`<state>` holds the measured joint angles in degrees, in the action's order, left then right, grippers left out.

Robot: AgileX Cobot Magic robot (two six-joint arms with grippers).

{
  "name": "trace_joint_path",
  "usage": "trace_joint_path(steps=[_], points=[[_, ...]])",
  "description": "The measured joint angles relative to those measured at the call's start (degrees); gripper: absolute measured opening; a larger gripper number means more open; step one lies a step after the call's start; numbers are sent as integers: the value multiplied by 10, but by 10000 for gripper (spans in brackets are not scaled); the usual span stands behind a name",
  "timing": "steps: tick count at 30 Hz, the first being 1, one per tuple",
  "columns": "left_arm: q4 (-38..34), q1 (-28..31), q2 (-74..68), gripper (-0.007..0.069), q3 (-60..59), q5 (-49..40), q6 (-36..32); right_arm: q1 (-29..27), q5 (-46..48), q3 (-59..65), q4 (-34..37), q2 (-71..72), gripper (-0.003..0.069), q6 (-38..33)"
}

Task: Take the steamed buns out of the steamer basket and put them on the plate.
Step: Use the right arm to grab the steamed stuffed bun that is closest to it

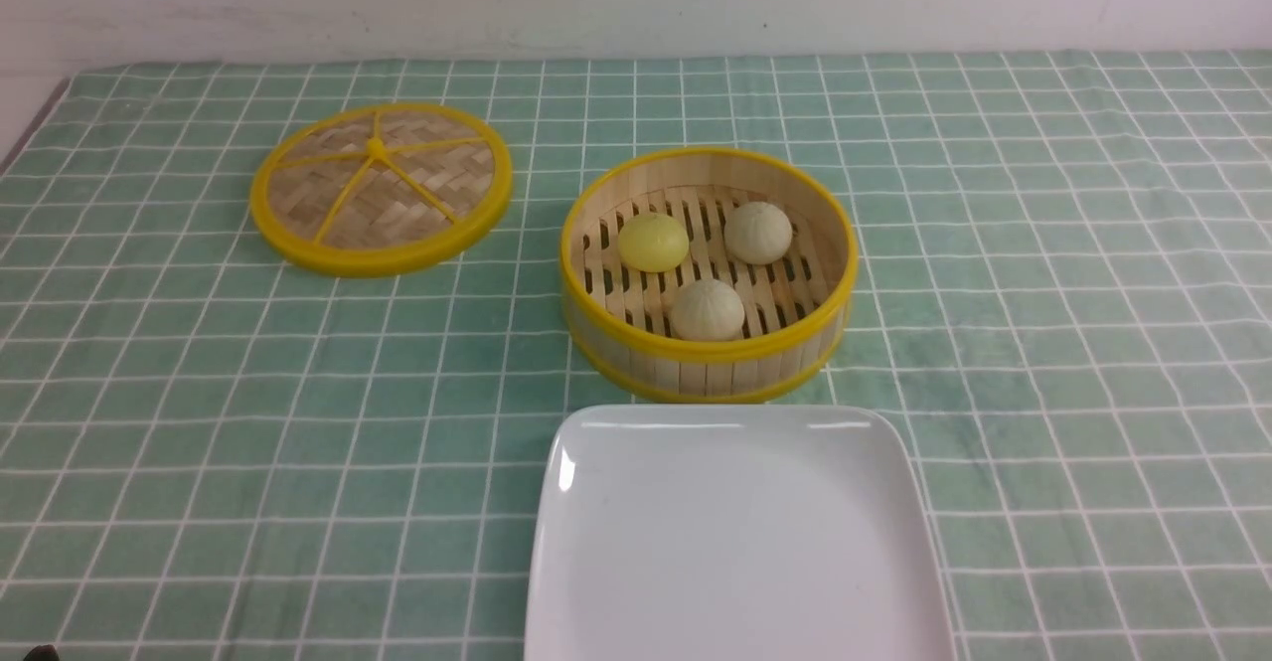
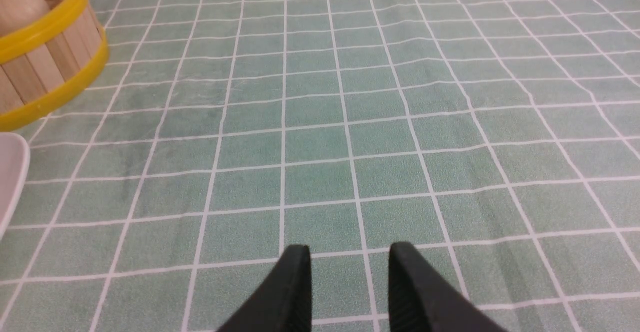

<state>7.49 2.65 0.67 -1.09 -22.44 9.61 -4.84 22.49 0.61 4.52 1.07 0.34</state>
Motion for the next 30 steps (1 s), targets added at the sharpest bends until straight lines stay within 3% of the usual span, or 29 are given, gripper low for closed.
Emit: trace_joint_path(steps=[8,19,30], points=[[0,0,0,240,0,0,0,0,-15,-38,27,0,239,26],[0,0,0,240,0,0,0,0,157,-359,86,0,239,32],[0,0,0,240,0,0,0,0,119,-393,167,2,239,29]])
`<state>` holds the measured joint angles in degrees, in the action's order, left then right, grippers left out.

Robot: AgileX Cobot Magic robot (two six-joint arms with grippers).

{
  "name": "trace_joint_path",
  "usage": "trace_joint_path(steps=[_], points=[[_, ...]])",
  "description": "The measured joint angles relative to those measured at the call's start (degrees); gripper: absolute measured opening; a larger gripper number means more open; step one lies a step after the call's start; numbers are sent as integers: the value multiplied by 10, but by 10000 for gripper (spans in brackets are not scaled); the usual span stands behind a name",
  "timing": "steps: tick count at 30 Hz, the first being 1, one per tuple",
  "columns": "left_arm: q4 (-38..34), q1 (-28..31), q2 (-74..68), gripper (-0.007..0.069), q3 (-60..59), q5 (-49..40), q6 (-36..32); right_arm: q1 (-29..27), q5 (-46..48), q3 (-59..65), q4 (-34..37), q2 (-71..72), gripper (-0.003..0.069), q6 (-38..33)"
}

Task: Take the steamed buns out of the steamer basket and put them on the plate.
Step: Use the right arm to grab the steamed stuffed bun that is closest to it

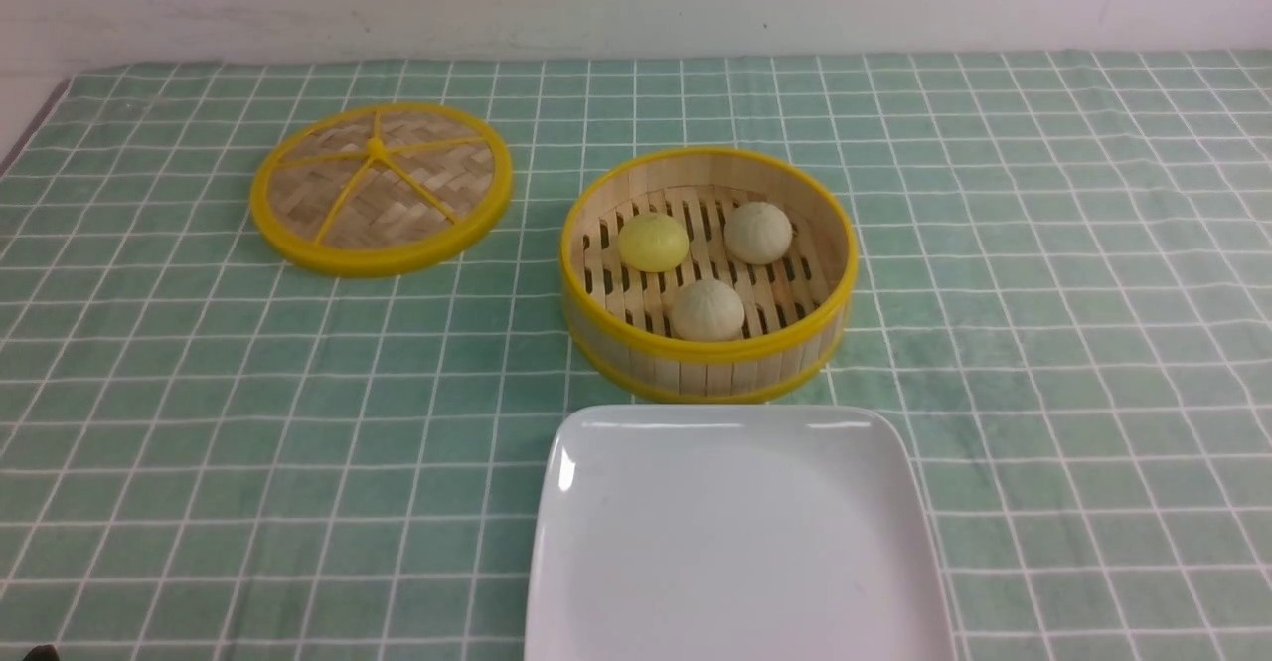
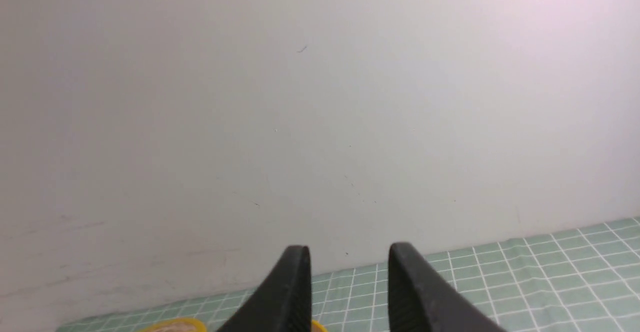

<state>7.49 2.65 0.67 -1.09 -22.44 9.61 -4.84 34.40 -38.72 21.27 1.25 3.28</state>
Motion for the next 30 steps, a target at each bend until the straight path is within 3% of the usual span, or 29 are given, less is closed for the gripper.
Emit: trace_joint_path(steps=[22,30], points=[[8,0,0,240,-1,2,0,0,1,0,8,0,239,0],[-55,0,0,240,-5,99,32,0,40,0,30,0,239,-26]])
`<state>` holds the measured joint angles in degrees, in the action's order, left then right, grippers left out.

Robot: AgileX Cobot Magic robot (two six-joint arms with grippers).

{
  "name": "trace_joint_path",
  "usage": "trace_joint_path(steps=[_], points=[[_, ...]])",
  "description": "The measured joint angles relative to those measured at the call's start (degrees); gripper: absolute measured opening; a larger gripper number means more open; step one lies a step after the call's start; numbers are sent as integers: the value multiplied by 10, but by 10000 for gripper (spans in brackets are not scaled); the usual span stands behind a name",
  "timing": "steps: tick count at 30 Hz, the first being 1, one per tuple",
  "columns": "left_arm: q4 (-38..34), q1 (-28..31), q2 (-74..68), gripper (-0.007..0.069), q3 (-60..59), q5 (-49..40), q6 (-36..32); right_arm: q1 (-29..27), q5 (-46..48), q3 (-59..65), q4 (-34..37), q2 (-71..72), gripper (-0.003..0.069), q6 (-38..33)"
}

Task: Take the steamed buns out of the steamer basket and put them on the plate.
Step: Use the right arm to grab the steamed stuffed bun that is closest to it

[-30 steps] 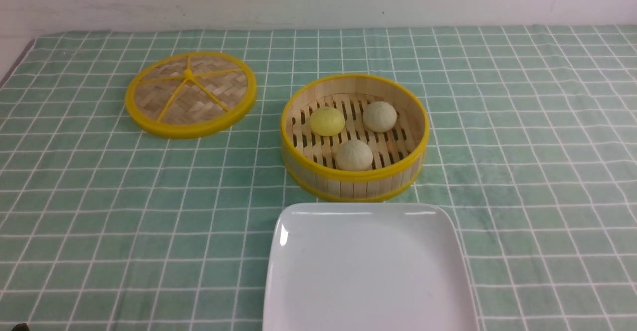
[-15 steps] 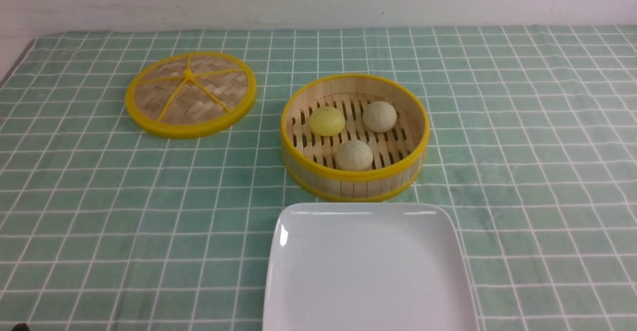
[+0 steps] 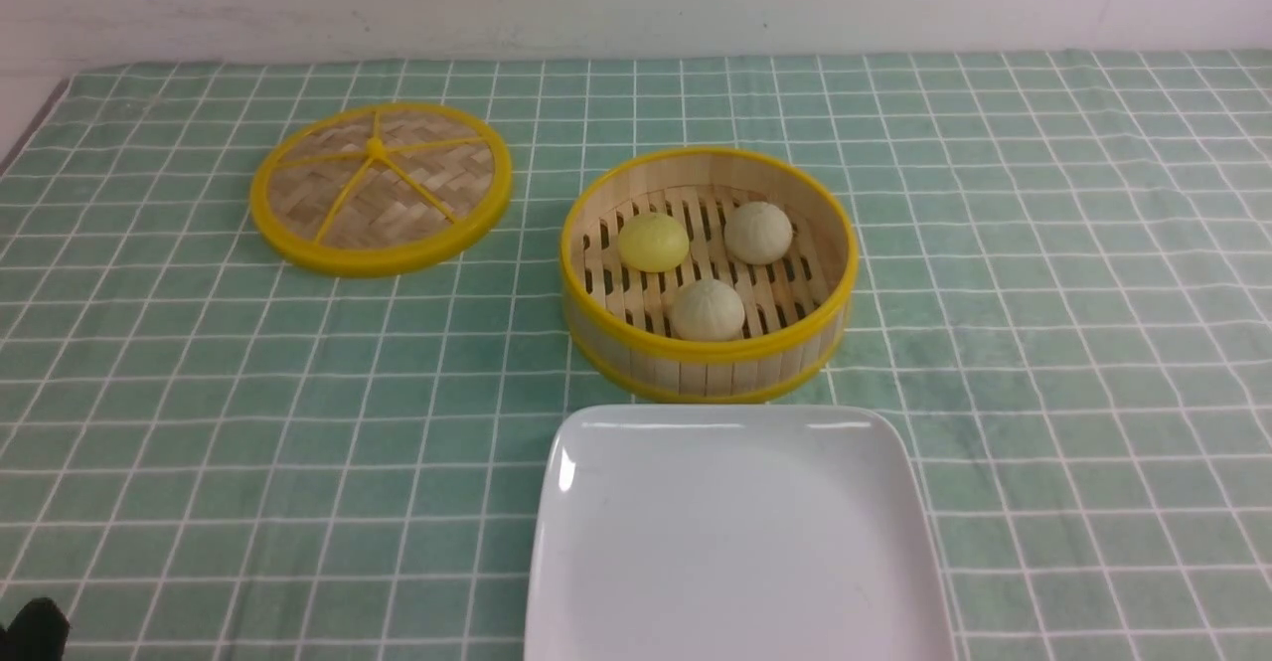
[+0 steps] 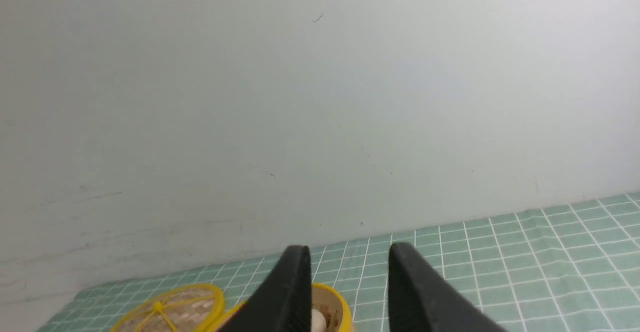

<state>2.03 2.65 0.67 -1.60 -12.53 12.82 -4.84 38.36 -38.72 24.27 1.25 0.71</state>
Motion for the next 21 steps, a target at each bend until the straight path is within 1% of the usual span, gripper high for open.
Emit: trace_joint_path(steps=[1,3,6,9,11,12,16,19,21], points=[[-1,0,0,240,0,3,0,0,0,0,0,0,239,-2],[-9,0,0,240,0,38,2,0,4,0,23,0,239,-27],[-11,0,0,240,0,59,2,0,4,0,47,0,239,-47],[-16,0,0,240,0,93,5,0,10,0,86,0,239,-73],[-20,0,0,240,0,106,12,0,15,0,93,0,239,-81],[-20,0,0,240,0,117,23,0,21,0,101,0,239,-89],[-45,0,0,240,0,172,100,0,57,0,128,-7,239,-128],[-50,0,0,240,0,202,173,0,86,0,155,-32,239,-158],[-50,0,0,240,0,216,210,0,96,-1,179,-51,239,-181]])
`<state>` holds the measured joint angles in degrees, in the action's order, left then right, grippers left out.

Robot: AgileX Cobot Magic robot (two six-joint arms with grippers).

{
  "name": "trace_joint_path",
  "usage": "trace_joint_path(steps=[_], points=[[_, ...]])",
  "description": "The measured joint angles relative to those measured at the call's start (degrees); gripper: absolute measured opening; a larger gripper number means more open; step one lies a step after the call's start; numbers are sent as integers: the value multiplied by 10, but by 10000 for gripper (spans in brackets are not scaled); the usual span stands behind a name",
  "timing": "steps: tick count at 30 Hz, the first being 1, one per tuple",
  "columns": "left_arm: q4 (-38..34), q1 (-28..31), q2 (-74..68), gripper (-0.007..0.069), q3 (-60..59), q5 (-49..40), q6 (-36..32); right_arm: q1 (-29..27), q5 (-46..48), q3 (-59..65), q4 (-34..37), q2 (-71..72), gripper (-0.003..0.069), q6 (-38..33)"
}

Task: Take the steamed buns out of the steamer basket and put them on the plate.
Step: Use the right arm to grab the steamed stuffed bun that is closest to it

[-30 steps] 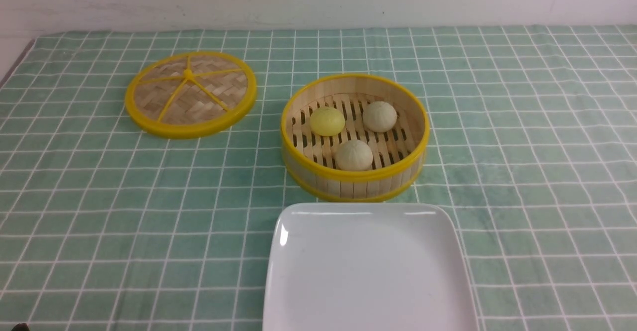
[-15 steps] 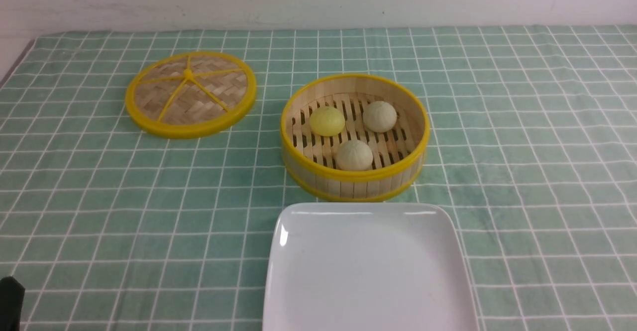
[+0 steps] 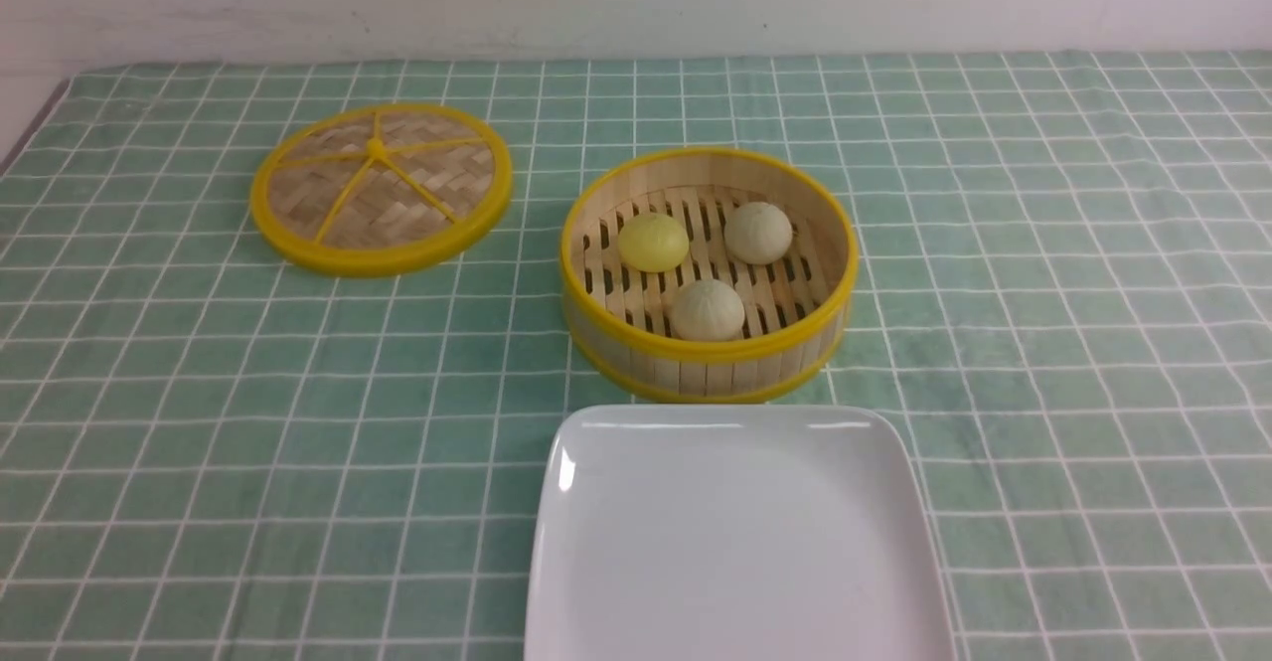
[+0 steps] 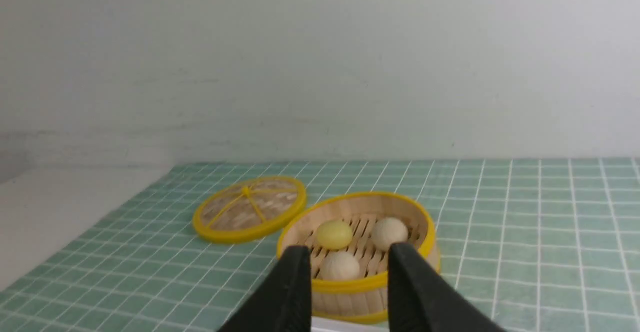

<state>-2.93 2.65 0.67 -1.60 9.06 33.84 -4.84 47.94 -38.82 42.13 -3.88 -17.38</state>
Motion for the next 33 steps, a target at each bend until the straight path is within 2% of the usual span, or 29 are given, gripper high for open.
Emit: trace_joint_path(steps=[3,8,9,12,17,20,22,23,25,28,29,30,31,33], points=[[0,0,0,240,0,10,46,0,5,0,37,-32,239,-37],[2,0,0,240,0,10,83,0,10,-16,78,-81,239,-110],[17,0,0,240,0,-1,85,0,14,-34,82,-110,239,-137],[74,0,0,240,0,-24,93,0,23,-75,82,-161,239,-158],[170,0,0,240,13,-86,177,0,44,-154,73,-277,239,-165],[245,0,0,240,63,-136,221,0,105,-235,55,-402,239,-178],[266,0,0,240,105,-167,237,0,139,-283,47,-466,239,-195],[267,0,0,240,131,-188,242,0,170,-325,46,-530,239,-209],[263,0,0,240,151,-204,242,0,186,-362,45,-570,239,-220],[219,0,0,240,209,-255,212,0,227,-473,45,-700,239,-237],[182,0,-4,240,224,-271,183,1,231,-515,45,-743,239,-242],[182,0,-5,240,226,-272,178,1,232,-522,45,-750,239,-242],[124,0,-22,240,241,-281,121,7,232,-569,42,-803,239,-246],[44,0,-49,240,254,-282,52,17,233,-624,35,-849,239,-249]])
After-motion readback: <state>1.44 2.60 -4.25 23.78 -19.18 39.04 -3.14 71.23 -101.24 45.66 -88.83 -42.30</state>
